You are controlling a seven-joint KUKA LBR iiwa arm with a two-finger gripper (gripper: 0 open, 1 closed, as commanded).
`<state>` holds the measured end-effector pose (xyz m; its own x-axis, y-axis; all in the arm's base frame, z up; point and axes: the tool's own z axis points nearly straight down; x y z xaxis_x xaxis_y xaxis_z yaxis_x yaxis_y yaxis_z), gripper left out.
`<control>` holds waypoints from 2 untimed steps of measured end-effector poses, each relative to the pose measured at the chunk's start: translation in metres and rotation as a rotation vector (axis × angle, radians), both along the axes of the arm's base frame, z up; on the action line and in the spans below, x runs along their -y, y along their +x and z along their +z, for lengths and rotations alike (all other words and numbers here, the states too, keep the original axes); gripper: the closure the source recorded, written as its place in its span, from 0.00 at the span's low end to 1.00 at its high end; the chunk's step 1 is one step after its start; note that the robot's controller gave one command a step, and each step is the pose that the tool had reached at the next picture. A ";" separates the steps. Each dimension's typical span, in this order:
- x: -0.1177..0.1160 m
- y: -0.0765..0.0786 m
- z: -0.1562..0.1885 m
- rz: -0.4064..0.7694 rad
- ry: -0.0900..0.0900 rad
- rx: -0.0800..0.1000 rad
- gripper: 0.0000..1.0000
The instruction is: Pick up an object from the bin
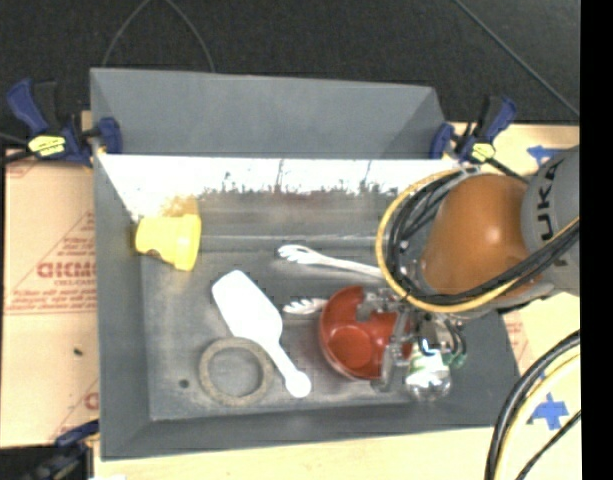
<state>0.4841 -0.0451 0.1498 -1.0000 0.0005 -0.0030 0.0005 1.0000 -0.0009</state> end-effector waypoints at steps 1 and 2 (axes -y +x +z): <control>0.049 0.098 -0.077 0.137 0.001 -0.002 0.00; 0.037 0.008 -0.078 -0.083 0.006 0.005 0.00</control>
Offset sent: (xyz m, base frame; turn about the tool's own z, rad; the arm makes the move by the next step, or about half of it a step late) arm 0.0066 -0.0385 -0.0798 0.0855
